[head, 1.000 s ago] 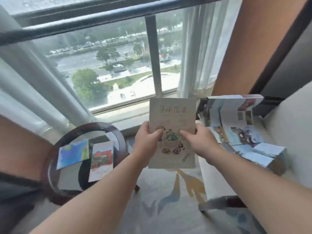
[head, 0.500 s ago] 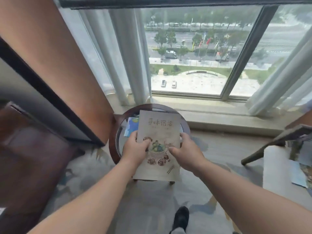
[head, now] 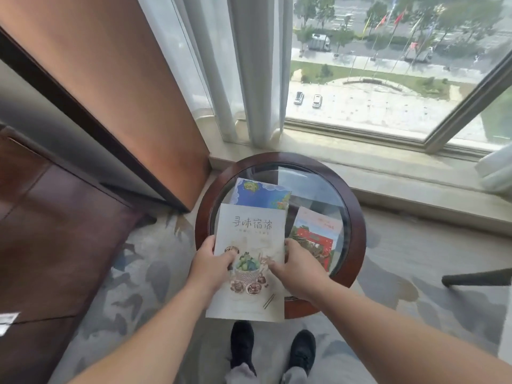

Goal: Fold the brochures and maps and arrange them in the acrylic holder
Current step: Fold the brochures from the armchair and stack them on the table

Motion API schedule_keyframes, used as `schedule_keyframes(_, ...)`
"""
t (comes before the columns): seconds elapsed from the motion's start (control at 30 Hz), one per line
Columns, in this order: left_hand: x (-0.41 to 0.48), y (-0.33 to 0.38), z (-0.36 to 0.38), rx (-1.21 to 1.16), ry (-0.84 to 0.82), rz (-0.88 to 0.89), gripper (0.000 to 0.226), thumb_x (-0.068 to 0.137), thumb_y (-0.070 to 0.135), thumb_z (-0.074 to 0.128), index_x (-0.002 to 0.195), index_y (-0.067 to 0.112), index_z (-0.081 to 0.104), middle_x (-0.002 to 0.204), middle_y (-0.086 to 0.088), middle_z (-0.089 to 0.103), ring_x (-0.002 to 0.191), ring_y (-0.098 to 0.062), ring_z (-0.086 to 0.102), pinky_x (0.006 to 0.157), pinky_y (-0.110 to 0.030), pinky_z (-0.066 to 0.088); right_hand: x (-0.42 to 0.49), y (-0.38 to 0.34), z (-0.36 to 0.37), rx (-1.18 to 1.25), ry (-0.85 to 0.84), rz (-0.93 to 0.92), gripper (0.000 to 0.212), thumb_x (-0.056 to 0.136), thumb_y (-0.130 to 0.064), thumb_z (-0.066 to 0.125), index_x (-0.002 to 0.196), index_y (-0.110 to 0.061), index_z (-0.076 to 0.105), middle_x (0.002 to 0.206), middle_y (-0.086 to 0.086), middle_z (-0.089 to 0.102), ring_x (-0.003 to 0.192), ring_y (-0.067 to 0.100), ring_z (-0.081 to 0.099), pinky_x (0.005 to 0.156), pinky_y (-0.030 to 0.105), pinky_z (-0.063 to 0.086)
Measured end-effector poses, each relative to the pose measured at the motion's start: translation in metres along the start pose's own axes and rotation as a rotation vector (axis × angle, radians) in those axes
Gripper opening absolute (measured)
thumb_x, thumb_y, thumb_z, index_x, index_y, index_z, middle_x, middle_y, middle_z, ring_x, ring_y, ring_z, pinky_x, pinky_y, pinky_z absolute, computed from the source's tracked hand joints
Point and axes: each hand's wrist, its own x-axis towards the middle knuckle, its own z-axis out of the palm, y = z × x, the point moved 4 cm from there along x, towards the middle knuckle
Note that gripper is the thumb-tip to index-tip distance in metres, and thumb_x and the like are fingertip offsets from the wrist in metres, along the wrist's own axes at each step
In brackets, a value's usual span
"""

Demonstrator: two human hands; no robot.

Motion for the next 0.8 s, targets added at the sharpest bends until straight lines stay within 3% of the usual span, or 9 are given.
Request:
schedule_keyframes(0.27, 0.076, -0.064, 0.014, 0.097, -0.12, -0.187, 0.027, 0.084, 0.01, 0.061, 0.096, 0.034, 0.059, 0.089, 0.014, 0.069, 0.077, -0.008, 0.066, 0.052, -0.021, 0.047, 0.058, 0.024, 0.065, -0.051, -0.106, 0.133, 0.069, 0.094, -0.034, 0.055, 0.15, -0.021, 0.018, 0.131, 0.003, 0.059, 0.103, 0.024, 0.062, 0.076, 0.036, 0.051)
schedule_keyframes(0.43, 0.106, -0.079, 0.025, 0.114, -0.161, -0.262, 0.027, 0.083, 0.007, 0.059, 0.096, 0.03, 0.058, 0.091, 0.01, 0.067, 0.081, -0.014, 0.064, 0.059, -0.027, 0.046, 0.08, 0.03, 0.08, -0.064, -0.099, 0.225, 0.04, 0.094, -0.028, 0.053, 0.129, -0.018, 0.037, 0.106, 0.004, 0.064, 0.084, 0.022, 0.062, 0.068, 0.037, 0.052)
schedule_keyframes(0.57, 0.124, -0.077, 0.033, 0.16, -0.128, -0.224, 0.033, 0.084, 0.013, 0.064, 0.108, 0.029, 0.048, 0.089, 0.012, 0.06, 0.078, -0.009, 0.06, 0.057, -0.025, 0.041, 0.092, 0.029, 0.08, -0.059, -0.079, 0.262, 0.05, 0.093, -0.028, 0.053, 0.137, -0.019, 0.031, 0.11, 0.004, 0.065, 0.086, 0.023, 0.064, 0.067, 0.036, 0.052)
schedule_keyframes(0.67, 0.136, -0.07, 0.038, 0.231, -0.109, -0.156, 0.033, 0.087, 0.02, 0.063, 0.109, 0.03, 0.041, 0.087, 0.014, 0.056, 0.074, -0.007, 0.058, 0.052, -0.025, 0.038, 0.103, 0.027, 0.074, -0.063, -0.051, 0.271, 0.061, 0.093, -0.029, 0.054, 0.145, -0.018, 0.024, 0.12, 0.007, 0.062, 0.095, 0.026, 0.063, 0.077, 0.039, 0.054)
schedule_keyframes(0.8, 0.154, -0.055, 0.048, 0.362, -0.071, -0.029, 0.029, 0.089, 0.026, 0.061, 0.11, 0.028, 0.04, 0.1, 0.009, 0.059, 0.08, -0.014, 0.06, 0.051, -0.025, 0.036, 0.119, 0.022, 0.063, -0.052, 0.001, 0.264, 0.063, 0.093, -0.028, 0.055, 0.146, -0.018, 0.024, 0.123, 0.01, 0.061, 0.098, 0.028, 0.063, 0.08, 0.041, 0.054)
